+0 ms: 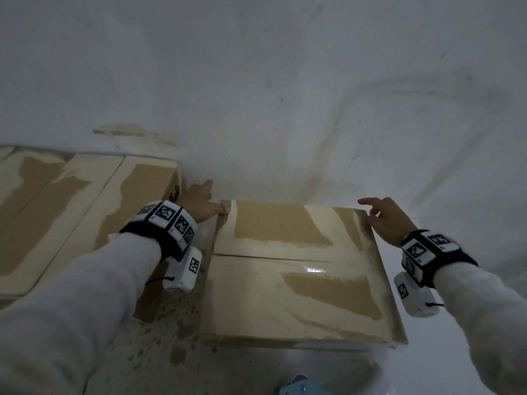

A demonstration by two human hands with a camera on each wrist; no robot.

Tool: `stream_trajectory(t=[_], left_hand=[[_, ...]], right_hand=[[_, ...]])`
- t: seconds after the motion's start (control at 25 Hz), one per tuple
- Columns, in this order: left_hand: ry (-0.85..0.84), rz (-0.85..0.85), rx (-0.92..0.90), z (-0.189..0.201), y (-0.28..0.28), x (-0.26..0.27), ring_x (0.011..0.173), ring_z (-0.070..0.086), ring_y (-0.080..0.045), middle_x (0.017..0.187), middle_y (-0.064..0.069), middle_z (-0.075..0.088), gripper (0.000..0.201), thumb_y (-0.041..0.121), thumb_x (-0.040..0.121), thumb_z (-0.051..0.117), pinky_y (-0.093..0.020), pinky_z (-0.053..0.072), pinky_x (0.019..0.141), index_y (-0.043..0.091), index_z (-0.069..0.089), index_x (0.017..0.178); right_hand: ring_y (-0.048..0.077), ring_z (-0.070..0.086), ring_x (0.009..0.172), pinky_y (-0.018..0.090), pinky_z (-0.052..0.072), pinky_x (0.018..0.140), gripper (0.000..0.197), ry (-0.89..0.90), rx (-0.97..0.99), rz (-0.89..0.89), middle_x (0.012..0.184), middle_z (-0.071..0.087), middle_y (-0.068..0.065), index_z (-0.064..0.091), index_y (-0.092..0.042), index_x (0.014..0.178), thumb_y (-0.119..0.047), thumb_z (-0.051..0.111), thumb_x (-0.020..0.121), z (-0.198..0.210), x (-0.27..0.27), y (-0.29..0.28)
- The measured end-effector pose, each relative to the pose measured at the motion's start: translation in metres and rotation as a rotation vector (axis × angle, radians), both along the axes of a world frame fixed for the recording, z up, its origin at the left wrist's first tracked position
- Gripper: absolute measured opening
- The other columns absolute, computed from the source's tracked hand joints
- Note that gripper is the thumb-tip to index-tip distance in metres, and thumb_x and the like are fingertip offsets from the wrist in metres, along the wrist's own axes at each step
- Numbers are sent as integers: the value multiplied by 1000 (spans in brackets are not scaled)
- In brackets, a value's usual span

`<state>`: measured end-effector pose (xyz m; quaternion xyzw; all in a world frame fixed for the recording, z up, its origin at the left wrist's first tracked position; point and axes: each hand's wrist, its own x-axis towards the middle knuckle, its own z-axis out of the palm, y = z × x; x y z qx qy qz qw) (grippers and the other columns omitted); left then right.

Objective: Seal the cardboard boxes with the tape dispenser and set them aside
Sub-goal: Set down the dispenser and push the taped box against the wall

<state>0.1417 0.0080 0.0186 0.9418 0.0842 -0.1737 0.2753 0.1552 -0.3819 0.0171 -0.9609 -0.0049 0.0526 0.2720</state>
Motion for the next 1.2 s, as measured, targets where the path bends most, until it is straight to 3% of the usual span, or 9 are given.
stream_trajectory(t=[0.12, 0.2, 0.36, 0.52, 0.68, 0.84, 1.0, 1.12, 1.2], left_hand=[[-108, -128, -36, 6, -7, 5, 143, 23, -26, 155, -6, 18, 65, 22, 92, 54, -37, 25, 116, 16, 22, 149], [-112, -185, -66, 4, -16, 6, 139, 31, -23, 151, -5, 31, 48, 15, 96, 45, -30, 28, 109, 15, 36, 143], [-122, -149, -127, -4, -7, 2, 118, 53, -26, 127, -9, 59, 32, 20, 96, 47, -30, 42, 94, 11, 58, 124], [-162, -21, -239, -11, 4, -6, 113, 57, -24, 120, -14, 63, 46, 34, 81, 63, -38, 43, 103, 6, 63, 118], [-129, -39, -222, -23, 5, -9, 76, 56, -27, 80, -24, 58, 63, 57, 69, 46, -33, 39, 77, -3, 56, 82], [-6, -106, -234, -21, 4, -21, 106, 56, -36, 107, -19, 61, 63, 52, 75, 46, -48, 41, 97, -1, 53, 108], [-43, -116, -169, -18, -2, -30, 115, 51, -34, 126, -22, 55, 45, 34, 98, 39, -45, 39, 103, 0, 46, 128], [15, -103, -145, -11, -6, -33, 135, 36, -31, 151, -18, 33, 57, 35, 100, 32, -40, 30, 112, 2, 25, 146], [32, -94, -185, -11, -12, -36, 144, 21, -25, 158, -10, 15, 62, 39, 100, 28, -35, 19, 117, 8, 9, 151]], right_hand=[[30, 39, 127, 47, 29, 110, 36, 44, -134, 70, 131, 45, 8, 58, -25, 123, -14, 50, 90, 6, 14, 6], [26, 38, 132, 46, 26, 112, 36, 132, -195, 124, 140, 47, 0, 60, -26, 121, -12, 45, 92, 11, 21, 13], [29, 48, 124, 34, 35, 102, 37, 187, -152, 137, 132, 57, 9, 62, -11, 119, -3, 41, 89, 14, 21, 16], [28, 52, 116, 36, 38, 98, 35, 163, 130, -29, 126, 61, 11, 64, -6, 117, -18, 52, 86, 7, 10, 4], [30, 43, 130, 45, 33, 111, 41, 176, 233, -88, 139, 50, 14, 49, -6, 133, -6, 46, 92, 1, 0, -1], [33, 53, 117, 44, 38, 102, 34, 160, 81, -4, 119, 62, 15, 57, 2, 120, -11, 35, 99, 0, -12, 1], [34, 54, 113, 38, 38, 92, 38, 167, -2, 7, 123, 60, 19, 55, 0, 121, -19, 28, 101, -3, -19, 4], [31, 53, 105, 31, 34, 81, 38, 165, -60, 10, 125, 58, 20, 54, -2, 121, -21, 27, 101, 1, -21, 10], [33, 49, 119, 34, 35, 90, 40, 202, -60, 6, 136, 51, 19, 44, -6, 134, -23, 27, 101, 2, -23, 11]])
